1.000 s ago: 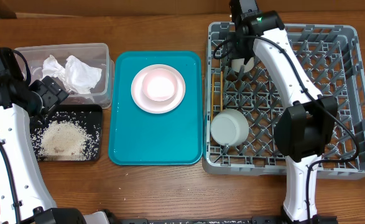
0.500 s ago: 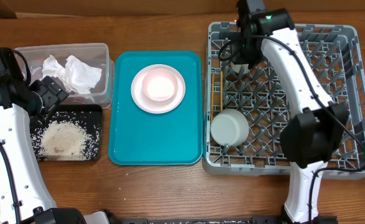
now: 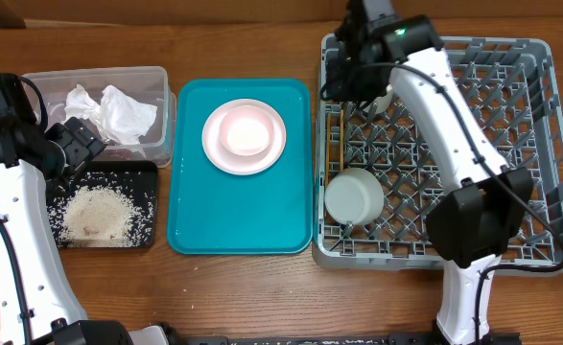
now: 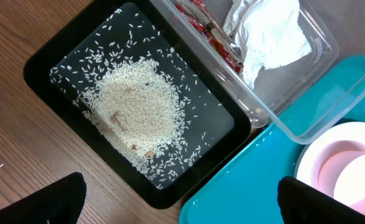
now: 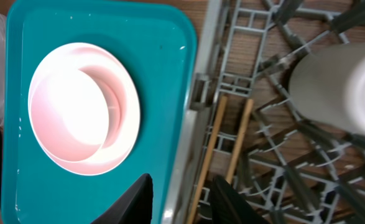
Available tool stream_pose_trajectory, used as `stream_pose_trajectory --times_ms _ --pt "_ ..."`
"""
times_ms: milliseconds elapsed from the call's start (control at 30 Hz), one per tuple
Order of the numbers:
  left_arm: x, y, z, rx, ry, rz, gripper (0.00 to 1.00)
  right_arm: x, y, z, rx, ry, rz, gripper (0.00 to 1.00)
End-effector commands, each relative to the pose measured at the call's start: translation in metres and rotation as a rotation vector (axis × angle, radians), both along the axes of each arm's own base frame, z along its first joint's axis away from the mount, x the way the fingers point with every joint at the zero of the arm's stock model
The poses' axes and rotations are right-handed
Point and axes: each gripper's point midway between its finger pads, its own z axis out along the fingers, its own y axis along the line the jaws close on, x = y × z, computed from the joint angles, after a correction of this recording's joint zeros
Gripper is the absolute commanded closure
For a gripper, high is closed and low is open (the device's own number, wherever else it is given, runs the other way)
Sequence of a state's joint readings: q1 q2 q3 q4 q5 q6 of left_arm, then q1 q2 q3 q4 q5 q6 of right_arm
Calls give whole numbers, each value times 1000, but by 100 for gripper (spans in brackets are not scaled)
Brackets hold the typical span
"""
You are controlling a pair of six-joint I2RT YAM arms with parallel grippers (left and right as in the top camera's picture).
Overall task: Sort waste into correct bins and load items into the dishwasher
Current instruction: 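Move the right gripper left over the pink bowl on the teal tray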
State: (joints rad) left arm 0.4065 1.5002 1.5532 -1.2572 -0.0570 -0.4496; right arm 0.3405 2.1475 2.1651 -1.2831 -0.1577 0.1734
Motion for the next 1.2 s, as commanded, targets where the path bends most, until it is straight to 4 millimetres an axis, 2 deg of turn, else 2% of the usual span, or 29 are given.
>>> stream_pose_trajectory --times_ms 0,133,167,333,467,600,767,1000,1167 --pt "3 1 3 8 -7 -8 0 -5 4 5 -58 -31 -29 67" --pt "3 1 3 9 -7 -9 0 -13 12 -9 -86 -8 -17 67" --pt "3 1 3 9 -7 -8 0 -16 9 -21 -112 11 -44 67" --pt "3 1 3 9 -7 -9 0 -22 6 -51 -132 50 -51 67" --pt "3 1 3 9 -7 -9 0 -28 7 -63 -124 79 -44 68" --pt "3 1 3 9 -7 -9 0 -34 12 -66 -98 103 -30 70" --pt "3 1 3 9 -7 -9 0 -44 20 -67 -65 146 -11 80" --pt "3 1 3 9 -7 -9 0 -54 22 -68 -70 180 1 82" --pt "3 1 3 9 -7 -8 0 -60 31 -68 -74 183 26 82"
